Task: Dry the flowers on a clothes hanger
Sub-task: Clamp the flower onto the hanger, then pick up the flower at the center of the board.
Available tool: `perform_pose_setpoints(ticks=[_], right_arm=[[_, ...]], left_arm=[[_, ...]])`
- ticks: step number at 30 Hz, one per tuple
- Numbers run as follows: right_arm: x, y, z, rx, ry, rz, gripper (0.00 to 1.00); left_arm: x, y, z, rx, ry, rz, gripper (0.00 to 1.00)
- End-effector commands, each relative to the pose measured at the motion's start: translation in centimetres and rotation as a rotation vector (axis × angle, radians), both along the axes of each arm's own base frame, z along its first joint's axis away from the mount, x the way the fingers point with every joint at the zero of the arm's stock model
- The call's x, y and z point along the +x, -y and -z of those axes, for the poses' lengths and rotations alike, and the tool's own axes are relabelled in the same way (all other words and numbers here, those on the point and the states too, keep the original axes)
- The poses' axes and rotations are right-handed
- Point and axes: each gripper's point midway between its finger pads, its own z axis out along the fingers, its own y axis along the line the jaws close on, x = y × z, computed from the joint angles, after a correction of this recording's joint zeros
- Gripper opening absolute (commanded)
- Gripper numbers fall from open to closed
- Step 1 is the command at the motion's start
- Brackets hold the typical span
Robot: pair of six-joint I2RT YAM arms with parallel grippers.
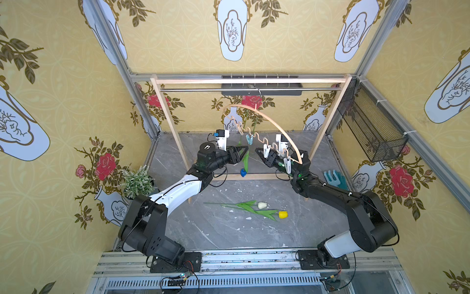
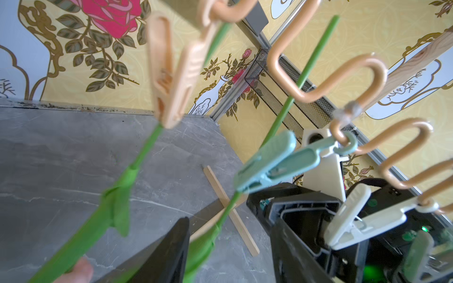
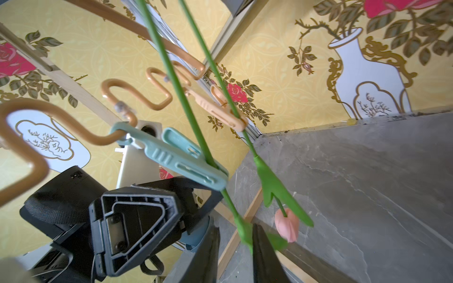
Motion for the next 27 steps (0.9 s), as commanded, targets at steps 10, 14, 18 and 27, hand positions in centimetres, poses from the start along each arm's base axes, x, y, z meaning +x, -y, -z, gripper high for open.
perform_pose_setpoints(ticks=[10,14,18,27], right_arm=[[-3.4,7.3,7.6,-0.136,-0.183,0.146,0.46],[-6.5,8.9,9.9,-0.188,-0.23,0.167,0.45],[-9.3,9.9,11.9,-0.232,-0.266,0.156,0.42],[-15.9,6.5,14.5,-0.492,-0.245,0.022,0.43]], left_arm=[[-1.9,-4.4,2.9,0.167,-0.069,-0.163,0.5],[-2.8,-8.1,4.3,0.235,-0.124,-0.319,0.52],[-4.2,-11.8,6.2,0.288,-0.232,-0.475,0.52],[-8.6,-14.3,10.6,0.262,-0.407,-0.519,0.49]])
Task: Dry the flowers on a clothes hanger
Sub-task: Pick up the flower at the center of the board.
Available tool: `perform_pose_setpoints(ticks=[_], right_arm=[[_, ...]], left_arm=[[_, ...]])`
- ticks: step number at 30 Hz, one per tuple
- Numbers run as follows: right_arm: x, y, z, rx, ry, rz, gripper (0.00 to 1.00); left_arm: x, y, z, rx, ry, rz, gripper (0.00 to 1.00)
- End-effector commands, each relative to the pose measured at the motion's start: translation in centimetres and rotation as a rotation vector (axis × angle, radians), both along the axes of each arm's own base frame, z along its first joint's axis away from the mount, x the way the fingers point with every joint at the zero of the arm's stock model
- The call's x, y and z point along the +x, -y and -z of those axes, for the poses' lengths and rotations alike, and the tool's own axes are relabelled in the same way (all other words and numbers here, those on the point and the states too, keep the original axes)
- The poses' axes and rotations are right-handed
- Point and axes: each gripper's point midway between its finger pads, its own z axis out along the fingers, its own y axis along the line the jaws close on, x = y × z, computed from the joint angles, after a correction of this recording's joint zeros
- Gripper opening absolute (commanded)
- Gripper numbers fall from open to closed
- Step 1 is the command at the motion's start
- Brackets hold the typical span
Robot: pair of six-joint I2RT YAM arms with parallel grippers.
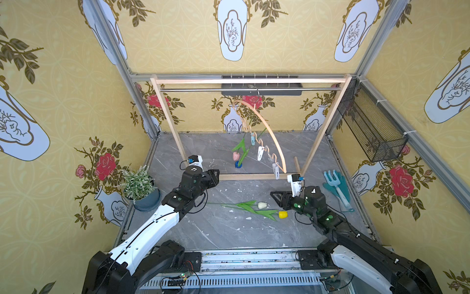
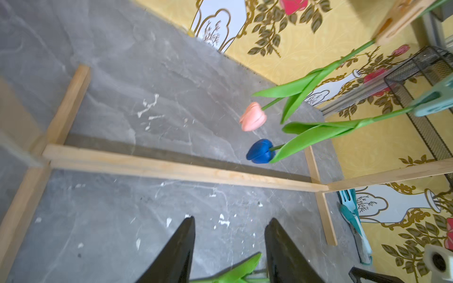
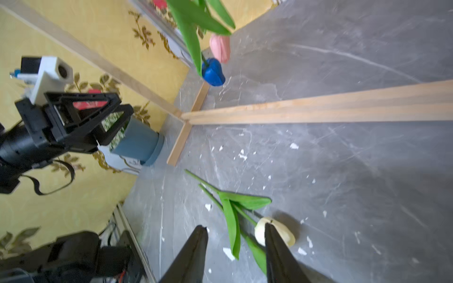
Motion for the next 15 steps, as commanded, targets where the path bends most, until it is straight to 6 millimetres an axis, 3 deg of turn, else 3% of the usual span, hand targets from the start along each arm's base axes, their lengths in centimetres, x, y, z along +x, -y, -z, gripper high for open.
perform_pose_setpoints(ticks=[1,8,15], right_arm=[[-1.5,-0.5,2.3,-0.152,-0.011,-0.024,0.44],[-4.4,-5.3,4.7,-0.315,0.009,-0.178,0.44],[-4.4,-7.0,5.8,-0.298,-0.002,-0.191,0.41]], left_arm=[[-1.3,-1.0,2.0,-0.013,-0.068,-0.047,0.49],[-3.2,-2.4,5.7,0.012,-0.224,-0.114,0.47],[-6.2,-3.6,9.4,0.015,-0.494,-0.234,0.39]])
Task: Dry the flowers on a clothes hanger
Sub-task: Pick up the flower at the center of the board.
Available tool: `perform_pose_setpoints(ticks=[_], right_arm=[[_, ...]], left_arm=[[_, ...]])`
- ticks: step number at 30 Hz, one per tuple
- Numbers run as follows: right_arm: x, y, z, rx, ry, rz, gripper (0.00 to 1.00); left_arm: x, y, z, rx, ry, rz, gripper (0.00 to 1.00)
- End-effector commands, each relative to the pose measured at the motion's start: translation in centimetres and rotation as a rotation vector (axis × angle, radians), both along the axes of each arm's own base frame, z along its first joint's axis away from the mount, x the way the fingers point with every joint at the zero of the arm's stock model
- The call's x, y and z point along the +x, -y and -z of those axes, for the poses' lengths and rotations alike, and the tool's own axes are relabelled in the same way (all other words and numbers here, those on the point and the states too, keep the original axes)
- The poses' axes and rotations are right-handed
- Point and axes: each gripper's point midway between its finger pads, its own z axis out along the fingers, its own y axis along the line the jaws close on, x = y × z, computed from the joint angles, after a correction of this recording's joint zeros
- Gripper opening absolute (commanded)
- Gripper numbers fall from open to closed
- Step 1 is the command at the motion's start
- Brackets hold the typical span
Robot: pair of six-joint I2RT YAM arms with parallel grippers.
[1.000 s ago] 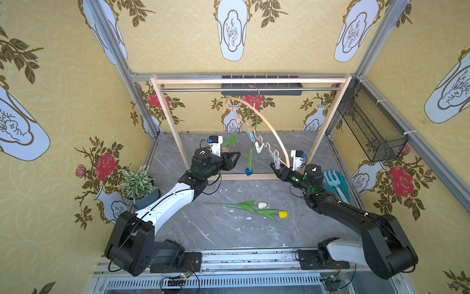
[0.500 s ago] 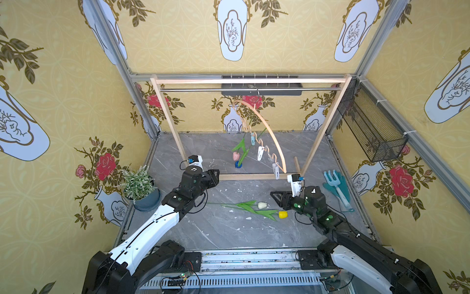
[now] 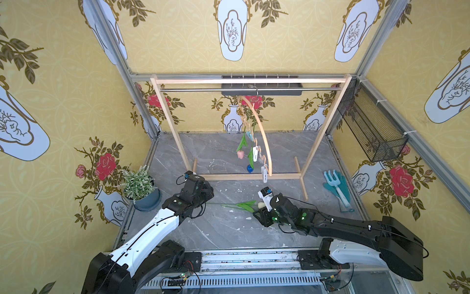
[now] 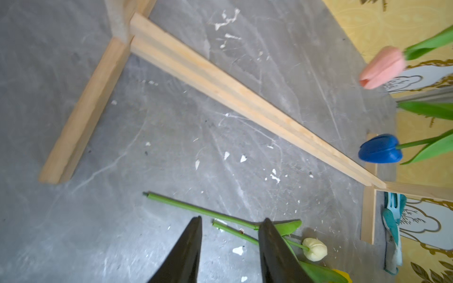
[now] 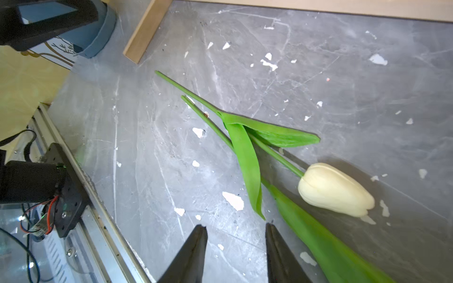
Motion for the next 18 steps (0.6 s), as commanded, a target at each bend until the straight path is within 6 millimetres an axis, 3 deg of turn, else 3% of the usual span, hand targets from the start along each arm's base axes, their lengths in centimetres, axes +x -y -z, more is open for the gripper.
perform_pose_setpoints(ticks=[1,7,11,15,18], right_arm=[[0.8,-0.9,-1.0,0.056,0.041,0.02,0.4],[1.1,-0.9,-0.8,0.038,0.029,0.042,0.36],[1.9,0.2,0.2,-0.024,0.003,0.072,0.37],[2.4,1.0,0.9,-0.061,-0.014,0.091,0.47],[2.2,0.7,1.2,-0.076,-0.03,0.068,0.48]], left_arm=[[-2.3,-0.5,2.3,-0.023,-0.165,-0.077,0.37],[-2.0,1.8,2.7,-0.047,-0.211,-0.056,0.36],[-1.8,3.2,3.0,-0.048,-0.222,-0.038,0.36],[-1.7,3.5,3.4,-0.062,-0.224,-0.04,0.36],[-1.5,3.6,3.0,-0.061,-0.203,-0.029,0.36]])
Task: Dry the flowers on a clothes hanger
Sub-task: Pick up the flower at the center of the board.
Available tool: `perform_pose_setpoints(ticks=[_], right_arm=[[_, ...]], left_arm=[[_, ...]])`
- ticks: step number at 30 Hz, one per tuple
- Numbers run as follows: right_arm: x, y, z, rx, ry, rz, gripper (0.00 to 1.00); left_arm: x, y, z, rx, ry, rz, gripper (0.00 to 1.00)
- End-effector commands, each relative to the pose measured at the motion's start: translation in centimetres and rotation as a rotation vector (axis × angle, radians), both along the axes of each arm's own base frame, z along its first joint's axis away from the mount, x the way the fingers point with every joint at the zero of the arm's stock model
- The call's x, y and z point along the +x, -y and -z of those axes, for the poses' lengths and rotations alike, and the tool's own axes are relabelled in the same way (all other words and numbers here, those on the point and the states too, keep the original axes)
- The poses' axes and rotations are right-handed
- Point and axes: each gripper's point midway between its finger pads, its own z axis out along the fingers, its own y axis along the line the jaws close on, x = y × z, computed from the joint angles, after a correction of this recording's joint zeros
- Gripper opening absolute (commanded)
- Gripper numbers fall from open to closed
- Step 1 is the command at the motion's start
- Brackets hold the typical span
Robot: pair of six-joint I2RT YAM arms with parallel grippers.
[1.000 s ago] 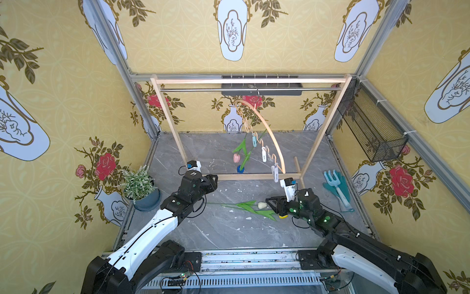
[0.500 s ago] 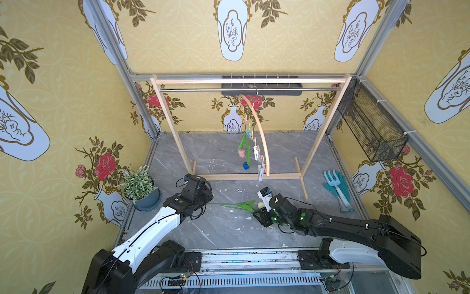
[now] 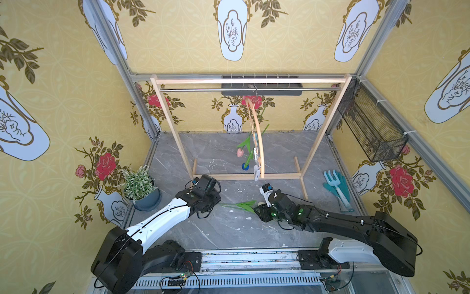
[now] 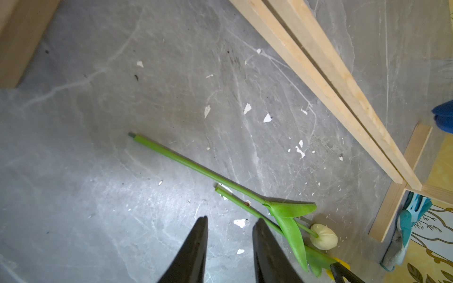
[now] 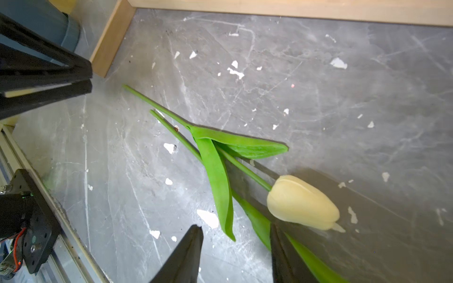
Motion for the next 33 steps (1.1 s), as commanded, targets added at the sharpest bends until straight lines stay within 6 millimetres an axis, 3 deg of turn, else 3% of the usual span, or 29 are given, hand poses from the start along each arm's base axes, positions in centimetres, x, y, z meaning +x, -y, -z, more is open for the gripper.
perform_pose_setpoints(ticks=[1,11,23,33], right_arm=[[0.0,-0.4,0.1,-0.016,-0.008,-0.029,0.48],[2.0,-3.1,-0.1,-0.067,0.069,-0.08,0.49],[4.0,-8.4,0.7,-0.116,0.22,-0.216,0.51],[4.7,-11.6,3.1,-0.17,0.218,-0.31,0.5]], left_arm=[[0.4,0.2,-0.5,-0.014,0.033,0.002,0.36],[0.2,-0.2,-0.4,-0.005,0.046,-0.002,0.36],[-0.3,-1.6,-0.6,0.015,0.068,-0.048,0.38],[-0.5,-2.2,-0.4,0.017,0.086,-0.066,0.39]])
